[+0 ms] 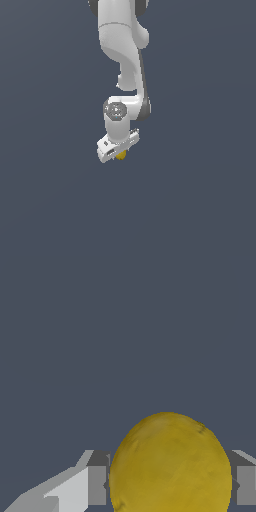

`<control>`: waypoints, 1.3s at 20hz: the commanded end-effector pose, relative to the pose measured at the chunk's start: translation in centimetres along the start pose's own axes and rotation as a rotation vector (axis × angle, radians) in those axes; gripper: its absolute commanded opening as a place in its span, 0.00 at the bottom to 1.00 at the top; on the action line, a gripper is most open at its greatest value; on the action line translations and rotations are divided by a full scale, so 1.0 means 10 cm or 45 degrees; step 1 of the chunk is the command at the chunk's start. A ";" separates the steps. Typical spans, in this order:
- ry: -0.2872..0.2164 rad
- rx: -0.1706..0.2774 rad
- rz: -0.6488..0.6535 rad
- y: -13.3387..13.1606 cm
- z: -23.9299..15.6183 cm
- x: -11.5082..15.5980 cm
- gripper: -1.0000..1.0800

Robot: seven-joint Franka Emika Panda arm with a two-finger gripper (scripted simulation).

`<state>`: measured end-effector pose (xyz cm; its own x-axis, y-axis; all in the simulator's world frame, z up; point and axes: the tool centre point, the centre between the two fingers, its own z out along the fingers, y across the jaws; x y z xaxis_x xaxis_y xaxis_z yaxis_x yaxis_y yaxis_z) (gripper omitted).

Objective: Pick up the object and move it to a goal position.

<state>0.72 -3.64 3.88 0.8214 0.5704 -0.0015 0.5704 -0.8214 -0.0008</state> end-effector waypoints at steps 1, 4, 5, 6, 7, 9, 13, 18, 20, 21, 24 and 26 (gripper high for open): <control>0.002 -0.002 0.001 0.03 -0.09 -0.08 0.00; 0.001 -0.002 0.001 0.07 -0.22 -0.21 0.00; 0.001 -0.002 0.001 0.08 -0.27 -0.26 0.00; 0.001 -0.002 0.001 0.10 -0.32 -0.32 0.00; 0.001 -0.002 0.001 0.11 -0.38 -0.38 0.00; 0.001 -0.002 0.001 0.15 -0.52 -0.51 0.00; 0.001 -0.002 0.001 0.24 -0.83 -0.82 0.00; 0.002 -0.001 0.000 0.36 -1.24 -1.23 0.00; 0.002 -0.001 0.000 0.41 -1.41 -1.39 0.00; 0.003 -0.001 0.000 0.44 -1.49 -1.47 0.00; 0.004 0.000 0.000 0.51 -1.73 -1.69 0.00; 0.005 0.000 0.000 0.55 -1.86 -1.83 0.00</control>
<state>-10.41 -17.77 21.42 0.8219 0.5697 0.0012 0.5697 -0.8219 -0.0007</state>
